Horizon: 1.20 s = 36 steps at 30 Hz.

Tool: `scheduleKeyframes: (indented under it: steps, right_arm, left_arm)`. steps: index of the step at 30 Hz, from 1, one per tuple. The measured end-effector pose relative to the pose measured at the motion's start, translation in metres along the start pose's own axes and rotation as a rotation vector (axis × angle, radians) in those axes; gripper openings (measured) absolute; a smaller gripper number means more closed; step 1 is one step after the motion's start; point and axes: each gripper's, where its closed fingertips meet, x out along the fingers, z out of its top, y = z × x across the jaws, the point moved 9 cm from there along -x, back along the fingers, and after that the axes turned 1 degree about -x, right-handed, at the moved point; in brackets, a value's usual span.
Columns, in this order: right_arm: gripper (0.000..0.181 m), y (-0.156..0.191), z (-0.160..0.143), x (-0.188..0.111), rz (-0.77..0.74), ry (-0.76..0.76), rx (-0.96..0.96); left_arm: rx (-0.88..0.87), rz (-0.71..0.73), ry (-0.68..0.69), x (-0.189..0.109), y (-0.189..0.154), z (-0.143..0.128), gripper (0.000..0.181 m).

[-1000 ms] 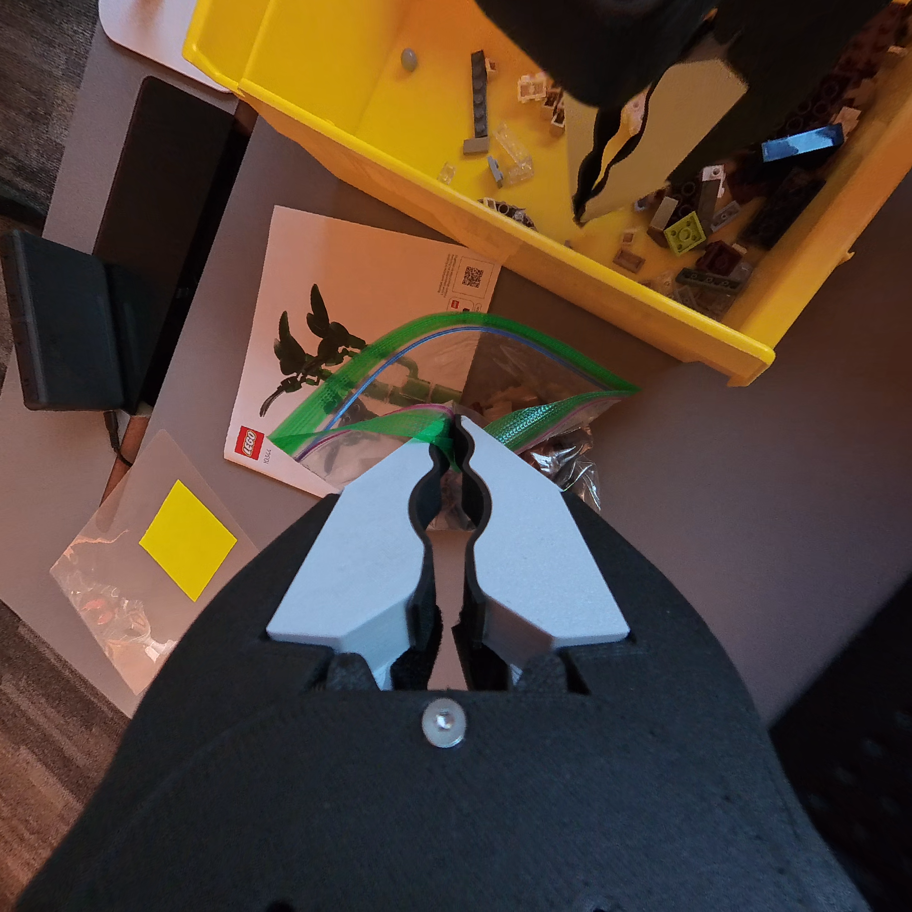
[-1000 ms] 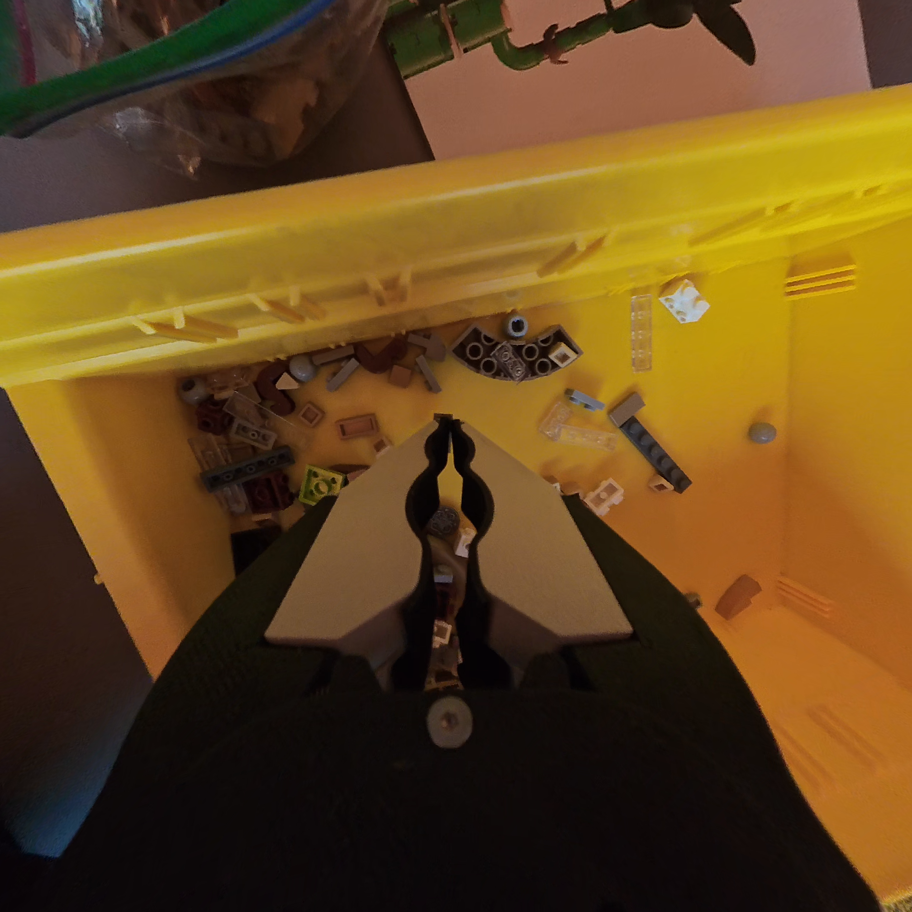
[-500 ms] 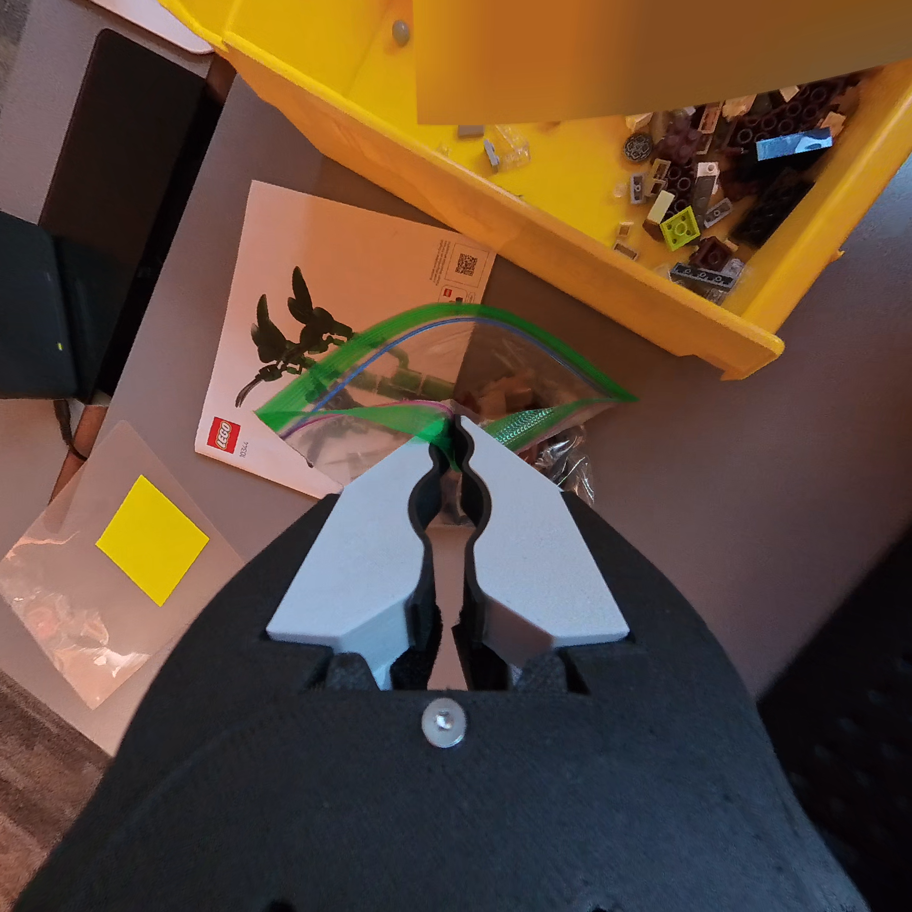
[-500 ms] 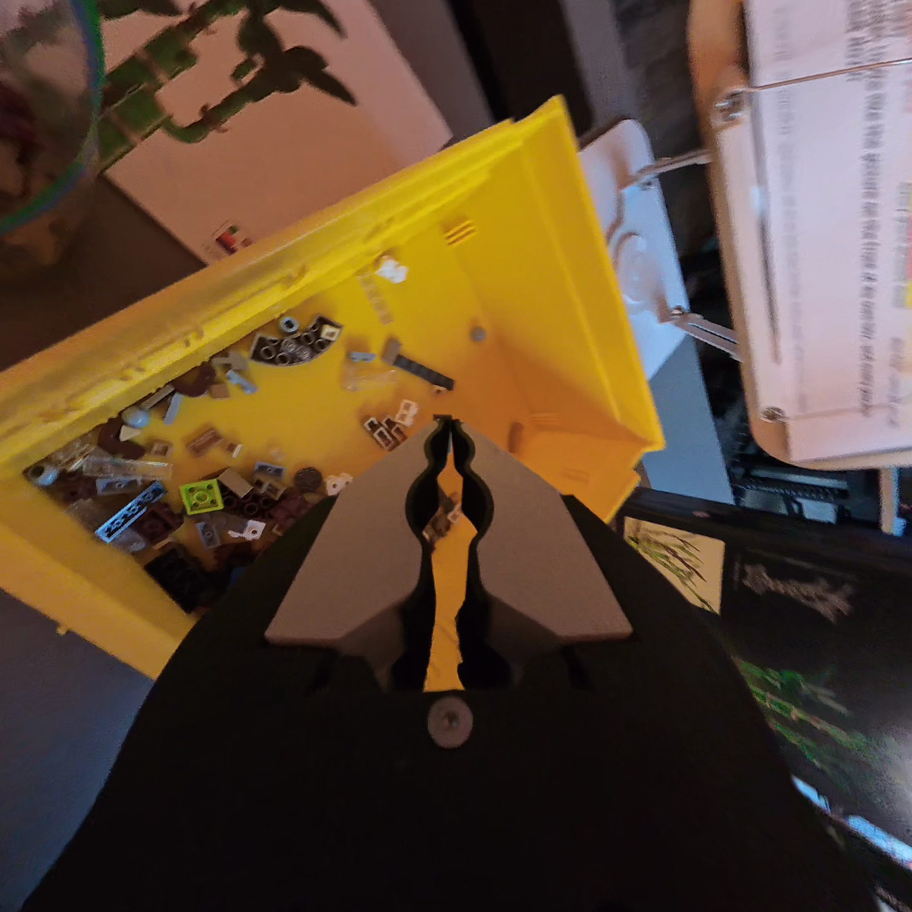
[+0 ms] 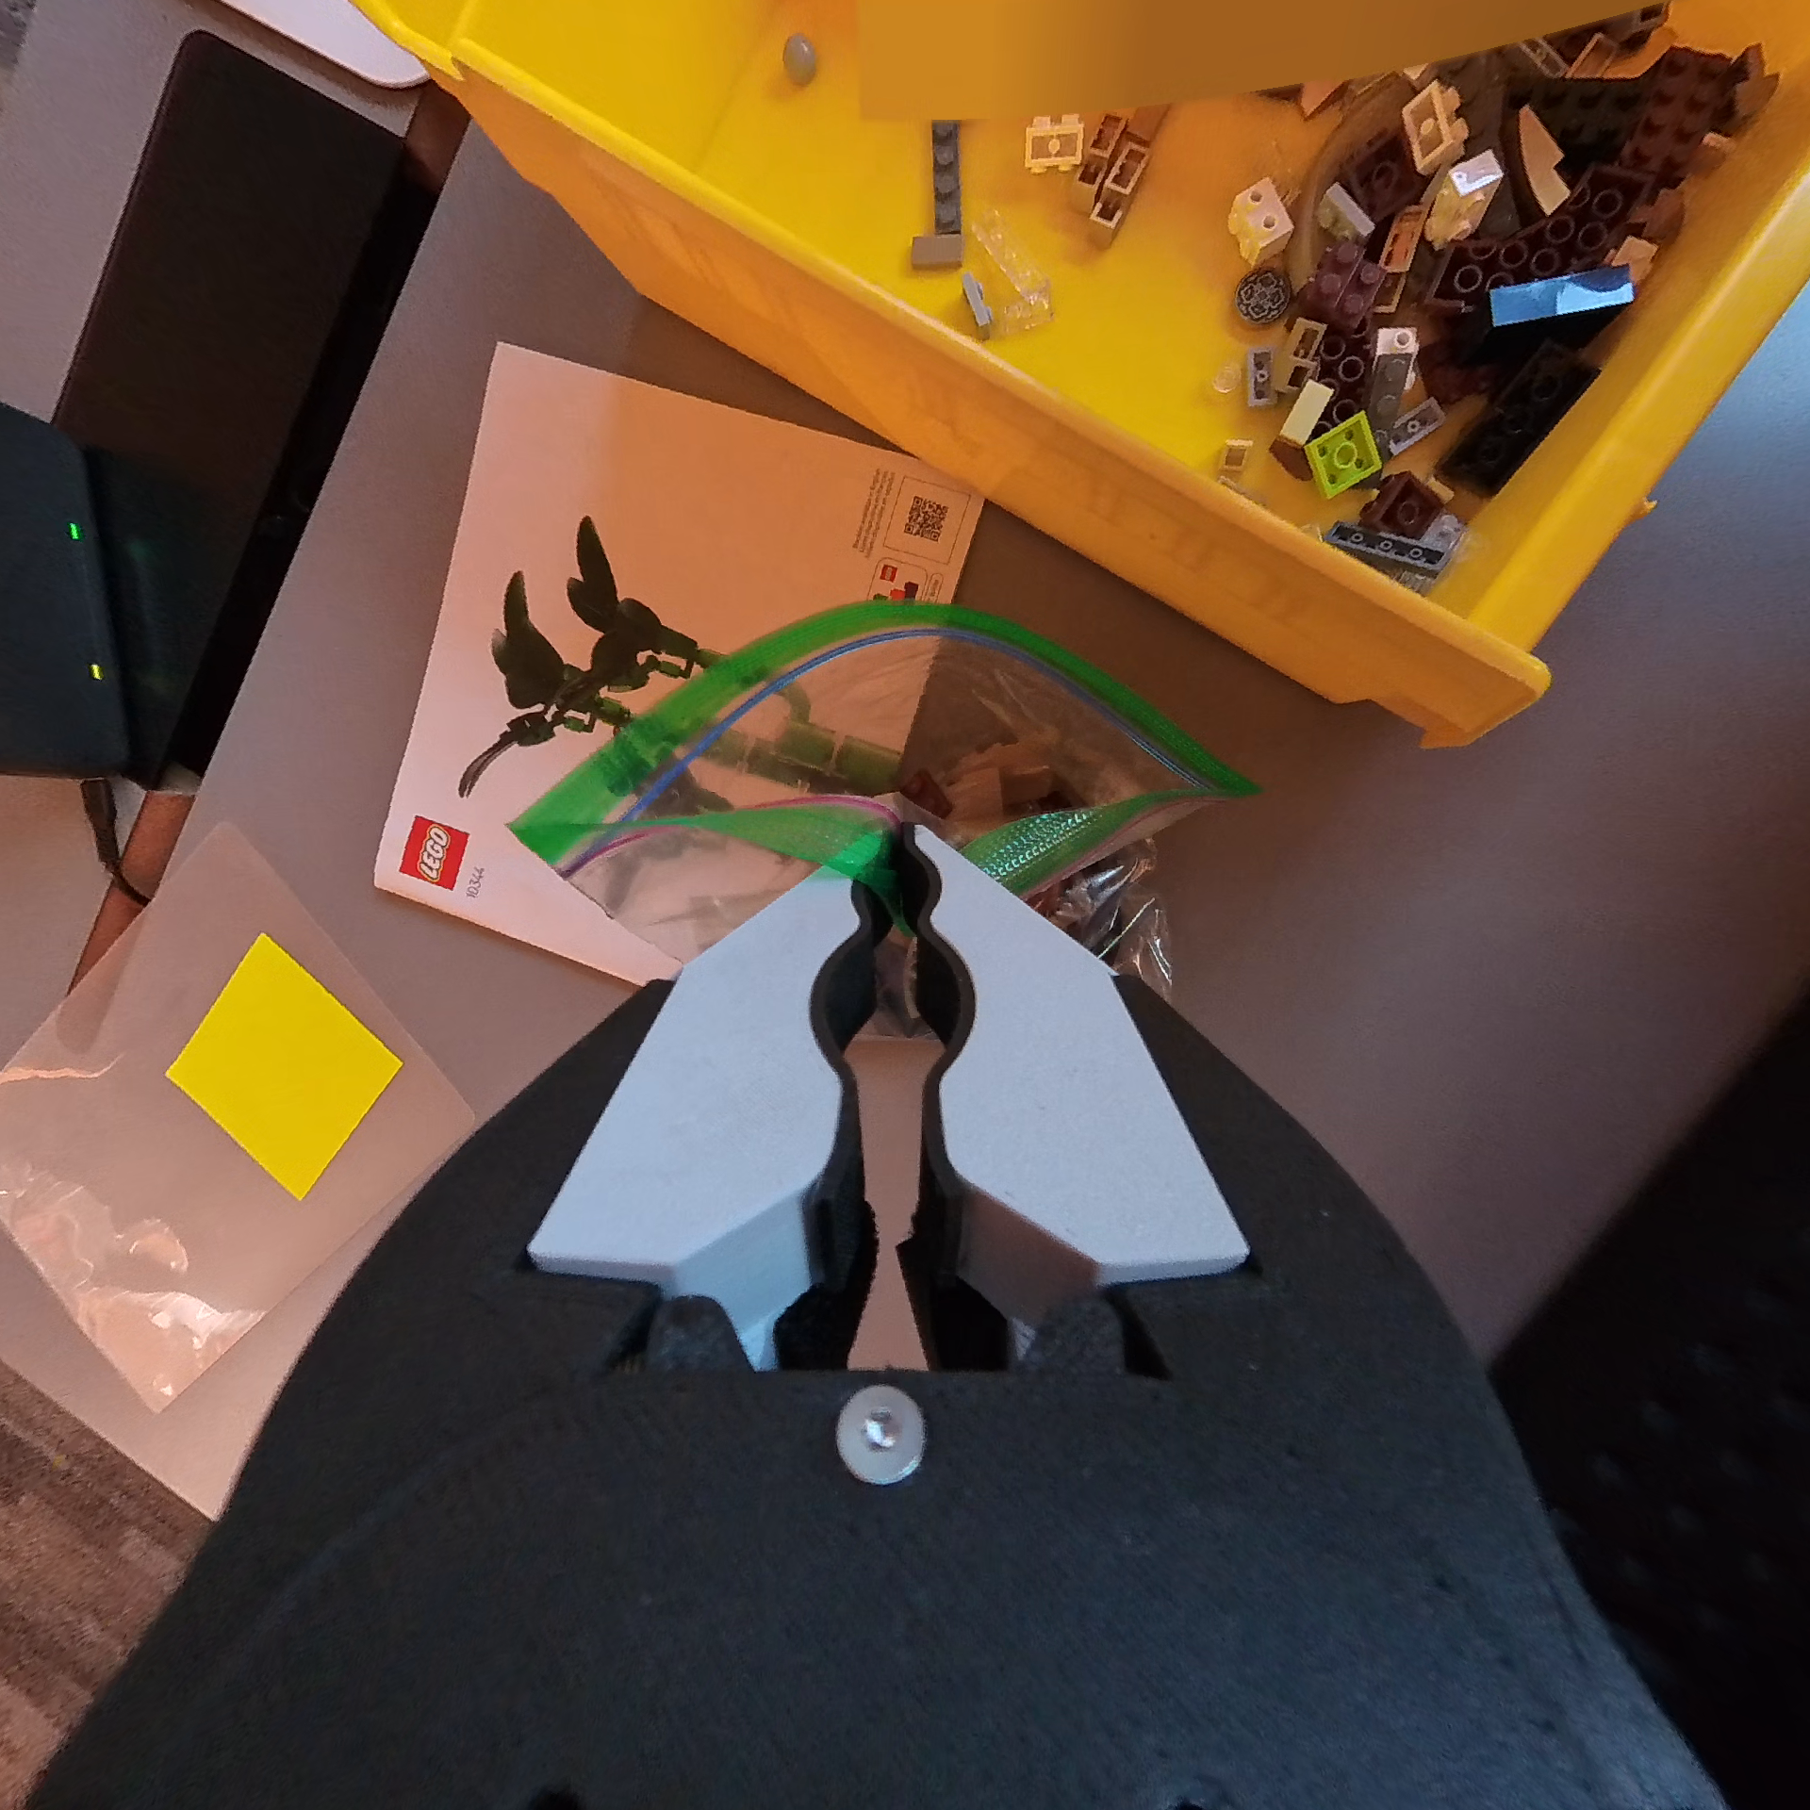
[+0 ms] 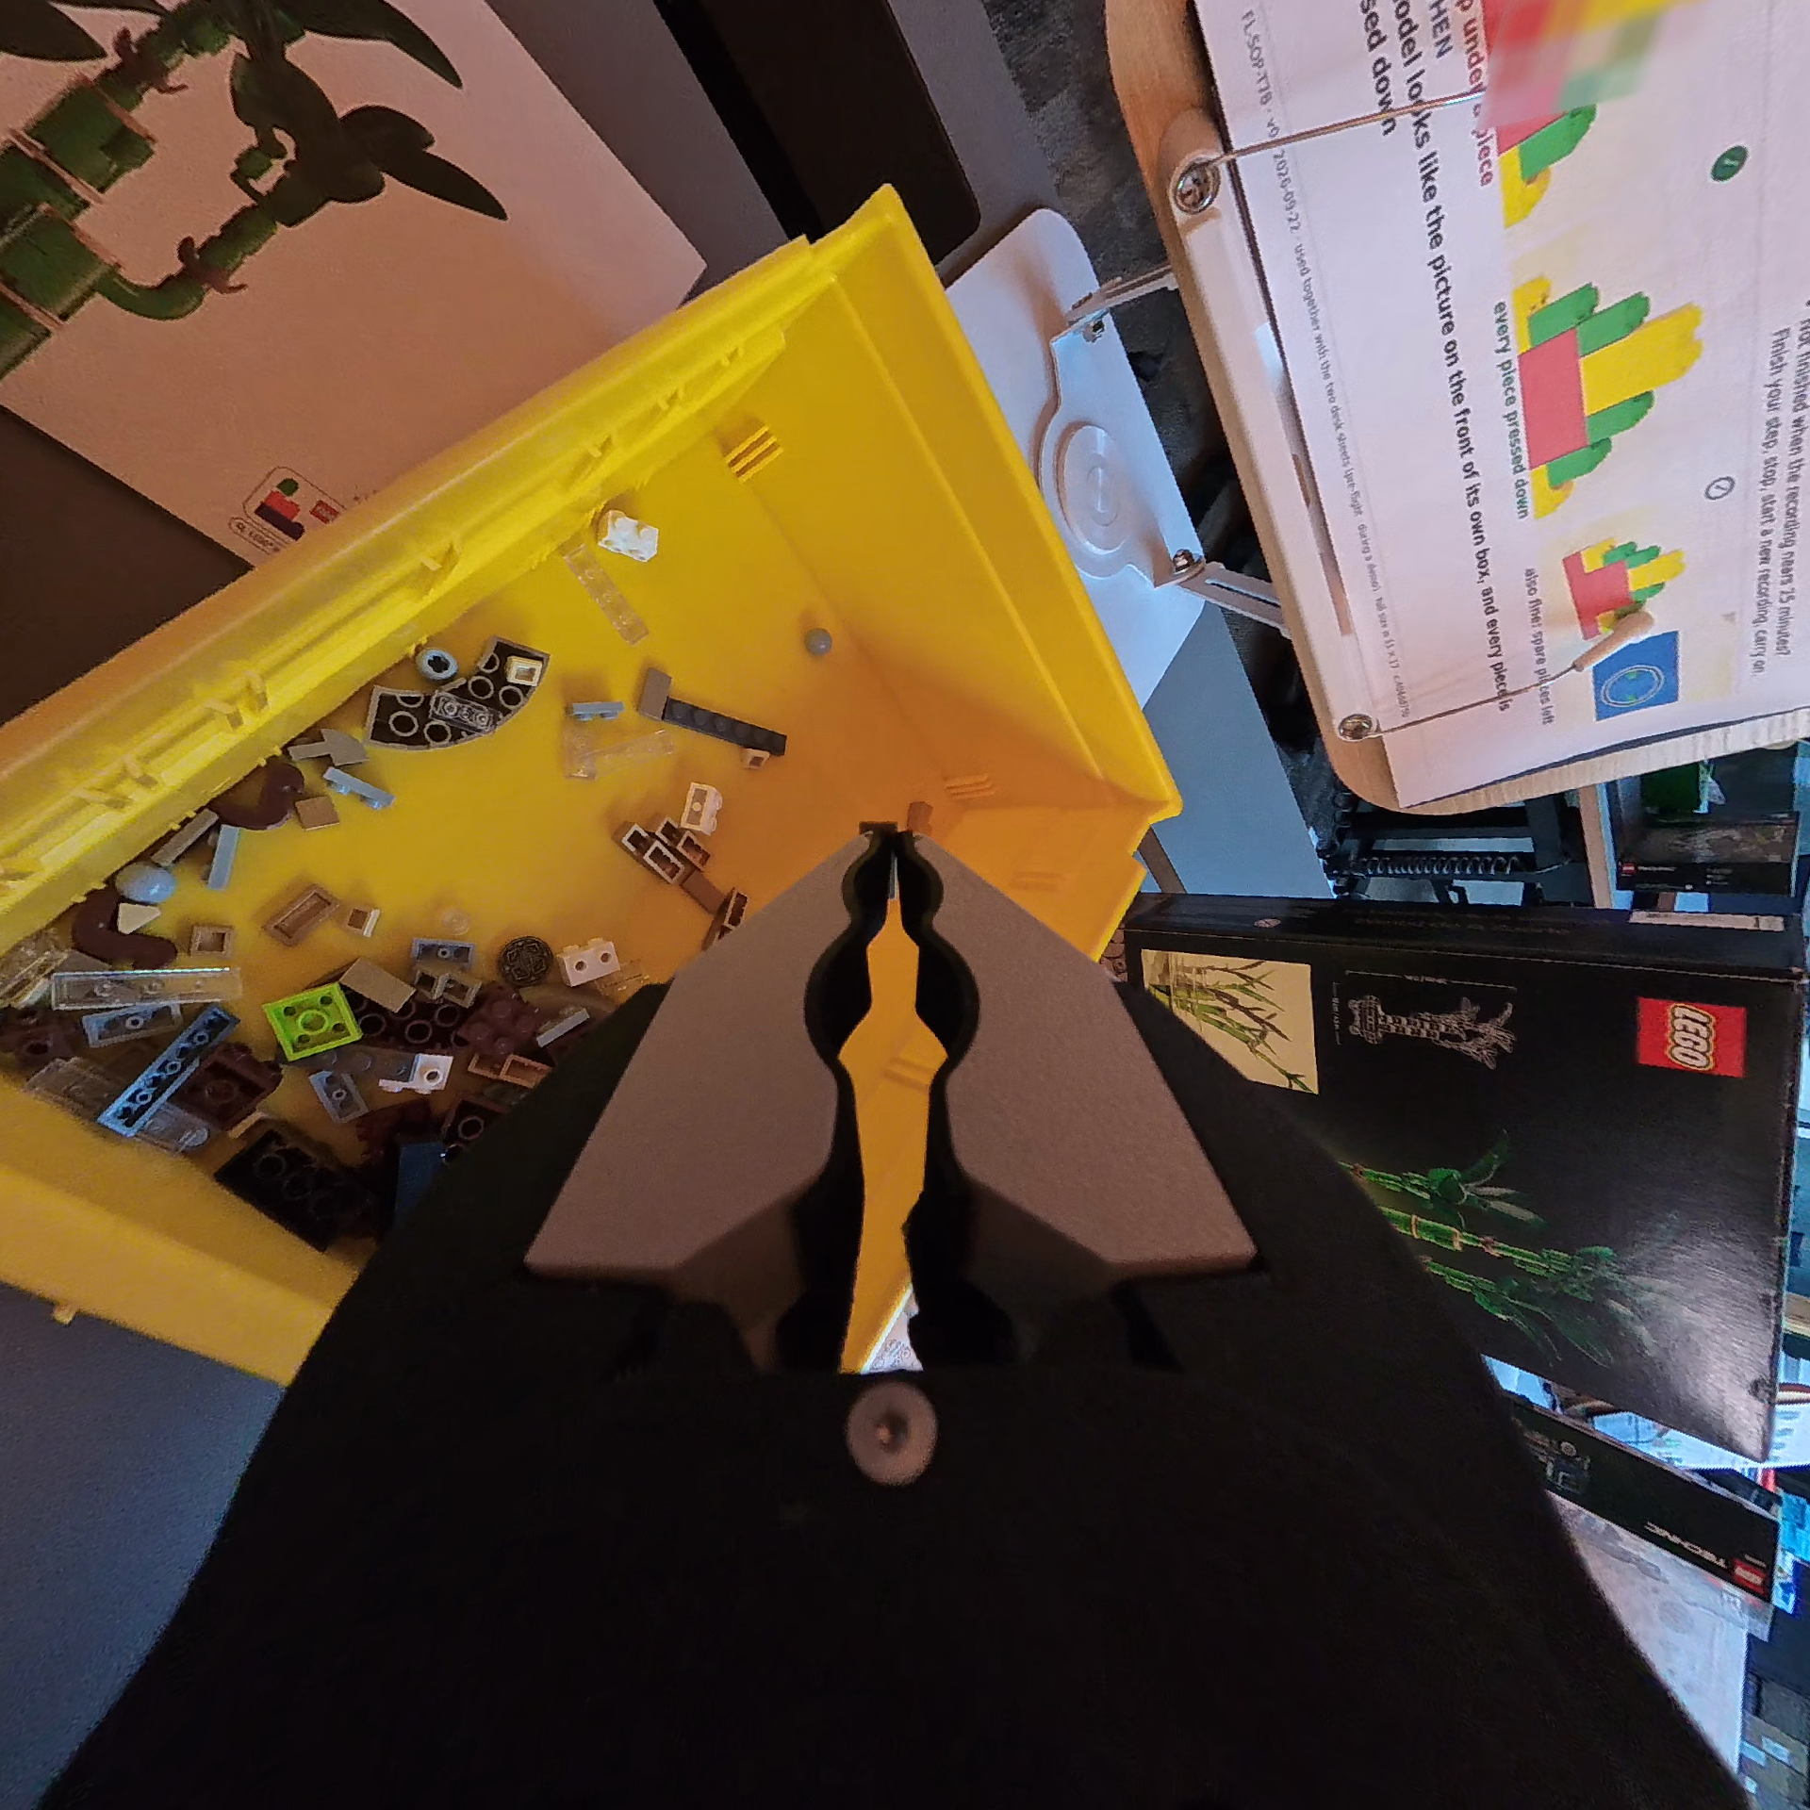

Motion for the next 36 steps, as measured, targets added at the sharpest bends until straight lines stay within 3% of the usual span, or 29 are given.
scheduleKeyframes:
  steps: [4, 9, 16, 21, 25, 28, 33, 36]
  right_arm:
    - [0.001, 0.003, 0.001, 0.0, 0.074, -0.035, -0.004]
    - [0.0, -0.005, 0.002, -0.022, 0.463, -0.29, 0.193]
    - [0.0, -0.018, -0.005, -0.041, 0.776, -0.477, 0.333]
    - [0.0, 0.016, 0.021, -0.052, 0.987, -0.589, 0.257]
    - [0.001, 0.065, 0.046, -0.036, 0.976, -0.509, 0.134]
    - [0.015, 0.075, 0.049, -0.022, 0.911, -0.442, 0.08]
    - [0.013, 0.023, 0.033, -0.034, 0.743, -0.588, 0.156]
    - [0.016, -0.009, 0.004, -0.004, 0.496, -0.486, 0.191]
  left_arm:
    - [-0.013, -0.035, -0.001, -0.002, 0.0, -0.001, 0.0]
    - [-0.022, -0.228, -0.05, -0.016, -0.016, 0.001, 0.0]
    - [-0.051, -0.337, -0.041, -0.02, -0.018, -0.002, 0.0]
    - [-0.091, -0.418, -0.035, -0.016, -0.016, -0.003, 0.0]
    - [-0.12, -0.46, -0.033, -0.017, -0.013, -0.005, 0.0]
    - [-0.124, -0.454, -0.032, -0.019, -0.01, -0.007, 0.0]
    - [-0.141, -0.451, -0.026, -0.023, -0.004, -0.011, 0.0]
    - [-0.149, -0.434, -0.021, -0.024, 0.0, -0.014, 0.0]
